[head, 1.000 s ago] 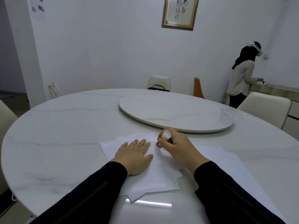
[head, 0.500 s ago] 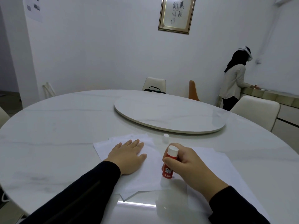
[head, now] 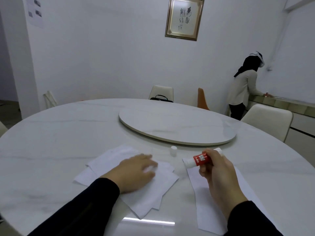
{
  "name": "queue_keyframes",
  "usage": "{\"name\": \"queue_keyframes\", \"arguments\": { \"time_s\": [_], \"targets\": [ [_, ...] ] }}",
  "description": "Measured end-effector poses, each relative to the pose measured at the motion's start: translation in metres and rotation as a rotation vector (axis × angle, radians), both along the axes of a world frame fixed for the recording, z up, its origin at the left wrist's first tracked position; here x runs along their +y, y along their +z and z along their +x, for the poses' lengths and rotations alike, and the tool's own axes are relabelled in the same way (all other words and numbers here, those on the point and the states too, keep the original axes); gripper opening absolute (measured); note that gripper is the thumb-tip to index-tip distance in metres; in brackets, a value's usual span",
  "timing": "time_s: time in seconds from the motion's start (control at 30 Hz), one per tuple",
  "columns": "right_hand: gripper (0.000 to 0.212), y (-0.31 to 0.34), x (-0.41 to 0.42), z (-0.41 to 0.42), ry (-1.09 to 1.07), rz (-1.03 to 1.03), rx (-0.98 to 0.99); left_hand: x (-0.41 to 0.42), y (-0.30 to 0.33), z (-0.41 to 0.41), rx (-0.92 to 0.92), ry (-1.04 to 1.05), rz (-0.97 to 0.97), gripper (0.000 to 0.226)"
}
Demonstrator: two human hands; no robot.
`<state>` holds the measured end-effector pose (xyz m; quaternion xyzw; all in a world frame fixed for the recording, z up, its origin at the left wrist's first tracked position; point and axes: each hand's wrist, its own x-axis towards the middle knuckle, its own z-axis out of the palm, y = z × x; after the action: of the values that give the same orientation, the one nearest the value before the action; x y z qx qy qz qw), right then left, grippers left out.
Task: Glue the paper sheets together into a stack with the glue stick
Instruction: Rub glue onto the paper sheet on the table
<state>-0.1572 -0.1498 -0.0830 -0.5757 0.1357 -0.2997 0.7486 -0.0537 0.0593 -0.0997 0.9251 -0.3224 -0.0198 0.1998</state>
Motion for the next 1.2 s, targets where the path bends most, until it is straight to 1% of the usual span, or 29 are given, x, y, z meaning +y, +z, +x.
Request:
{"name": "queue_keyframes", "arguments": {
  "time_s": [0.03, 0.07, 0.13, 0.17, 0.2, 0.23, 0.3, 0.37, 0.4, 0.53, 0.67, 0.73, 0.83, 0.97, 1.2],
  "targets": [
    [0.014, -0.001, -0.001, 0.001, -0.025, -0.037, 0.024, -0.001, -0.001, -0.003, 0.038, -0.042, 0.067, 0.049],
    [0.014, -0.002, -0.001, 0.001, -0.044, -0.086, 0.045, -0.004, -0.003, -0.005, -0.005, -0.032, 0.145, 0.050],
    [0.016, -0.004, 0.003, 0.002, -0.066, -0.202, 0.070, -0.014, -0.007, -0.010, -0.197, 0.053, 0.242, 0.051],
    [0.016, -0.005, 0.006, 0.002, -0.070, -0.261, 0.073, -0.020, -0.008, -0.014, -0.271, 0.090, 0.258, 0.052],
    [0.015, -0.006, 0.009, 0.002, -0.072, -0.316, 0.071, -0.024, -0.007, -0.017, -0.303, 0.095, 0.241, 0.053],
    [0.013, -0.007, 0.012, 0.003, -0.070, -0.364, 0.064, -0.026, -0.008, -0.018, -0.297, 0.058, 0.202, 0.054],
    [0.008, -0.009, 0.015, 0.004, -0.063, -0.431, 0.057, -0.026, -0.007, -0.017, -0.198, -0.080, 0.128, 0.056],
    [0.005, -0.009, 0.016, 0.007, -0.045, -0.483, 0.071, -0.025, -0.006, -0.018, -0.070, -0.171, 0.116, 0.058],
    [0.005, -0.008, 0.016, 0.008, -0.033, -0.511, 0.085, -0.024, -0.007, -0.019, -0.049, -0.187, 0.134, 0.059],
    [0.007, -0.002, 0.016, 0.018, 0.013, -0.619, 0.131, -0.027, -0.010, -0.019, -0.095, -0.187, 0.175, 0.059],
    [0.007, -0.003, 0.019, 0.026, 0.090, -0.682, 0.186, -0.027, -0.012, -0.018, -0.082, -0.194, 0.189, 0.059],
    [0.005, -0.008, 0.020, 0.027, 0.096, -0.774, 0.217, -0.026, -0.013, -0.017, -0.071, -0.196, 0.201, 0.059],
    [0.002, -0.008, 0.020, 0.026, 0.093, -0.873, 0.207, -0.026, -0.012, -0.016, -0.057, -0.198, 0.218, 0.060],
    [0.005, -0.003, 0.019, 0.014, 0.148, -0.862, 0.190, -0.025, -0.010, -0.015, -0.026, -0.197, 0.243, 0.060],
    [0.010, -0.004, 0.023, -0.018, 0.202, -0.851, 0.105, -0.026, -0.009, -0.015, -0.021, -0.196, 0.246, 0.061]
  ]
}}
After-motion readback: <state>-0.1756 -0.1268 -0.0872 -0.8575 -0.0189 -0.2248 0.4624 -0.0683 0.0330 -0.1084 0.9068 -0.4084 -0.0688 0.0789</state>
